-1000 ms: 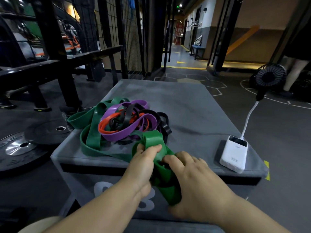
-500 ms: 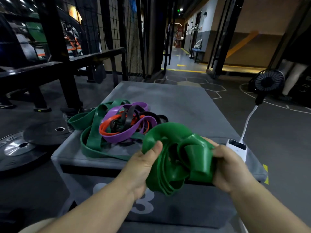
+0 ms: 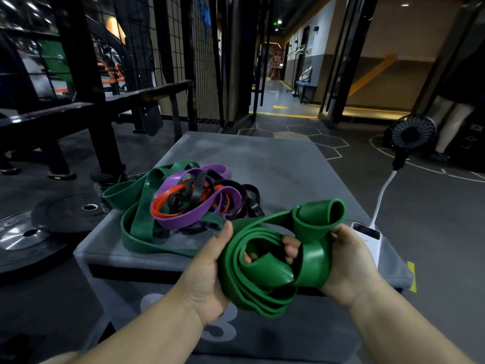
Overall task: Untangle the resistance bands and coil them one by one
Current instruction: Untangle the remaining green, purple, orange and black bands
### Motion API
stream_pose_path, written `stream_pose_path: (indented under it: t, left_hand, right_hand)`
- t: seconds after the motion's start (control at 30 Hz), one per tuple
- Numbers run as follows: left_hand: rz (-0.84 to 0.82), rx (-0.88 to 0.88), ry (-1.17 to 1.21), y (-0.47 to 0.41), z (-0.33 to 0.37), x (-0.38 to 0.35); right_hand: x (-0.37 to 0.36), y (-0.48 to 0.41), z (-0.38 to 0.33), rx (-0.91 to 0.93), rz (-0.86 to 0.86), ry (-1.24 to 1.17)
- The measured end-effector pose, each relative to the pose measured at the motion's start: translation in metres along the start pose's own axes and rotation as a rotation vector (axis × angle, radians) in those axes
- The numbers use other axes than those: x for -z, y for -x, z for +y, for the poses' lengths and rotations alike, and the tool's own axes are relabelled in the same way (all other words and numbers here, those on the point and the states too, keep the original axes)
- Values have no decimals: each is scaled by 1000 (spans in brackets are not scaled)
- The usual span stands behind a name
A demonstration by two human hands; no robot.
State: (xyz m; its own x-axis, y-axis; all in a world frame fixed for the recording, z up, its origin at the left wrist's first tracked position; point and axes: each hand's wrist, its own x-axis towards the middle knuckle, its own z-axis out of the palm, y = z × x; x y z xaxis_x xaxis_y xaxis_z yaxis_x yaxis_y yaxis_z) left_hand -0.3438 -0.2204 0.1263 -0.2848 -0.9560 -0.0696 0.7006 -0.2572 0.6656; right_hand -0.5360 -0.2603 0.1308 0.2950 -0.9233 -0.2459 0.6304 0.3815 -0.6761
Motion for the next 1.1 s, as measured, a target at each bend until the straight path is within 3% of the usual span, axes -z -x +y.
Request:
stream_pose_path:
  t: [0.13, 0.3, 0.47, 0.6, 0.67, 0.77, 0.97, 1.1]
  left_hand:
    - [-7, -13, 84, -2, 2, 11]
    - [-64, -20, 109, -2, 8, 11]
    - [-23, 62, 131, -1, 8, 10]
    - [11, 104, 128, -2, 7, 7]
    - [39, 109, 145, -3, 7, 7]
    - [51, 116, 134, -3, 8, 8]
    - [49, 188, -7, -2, 1, 13]
    - [105, 155, -8, -4, -1, 11]
  right_hand:
    - [10, 0, -8, -32, -67, 196]
    - [13, 6, -3, 122, -34, 576]
    - [10, 11, 4, 424, -44, 865]
    - [14, 14, 4, 731, -204, 1332]
    - [11, 18, 2, 736, -300, 1466]
    - [9, 20, -2, 599, -382, 1490]
    - [14, 12, 0, 835, -35, 1794]
    - [12, 9, 12, 919, 175, 1749]
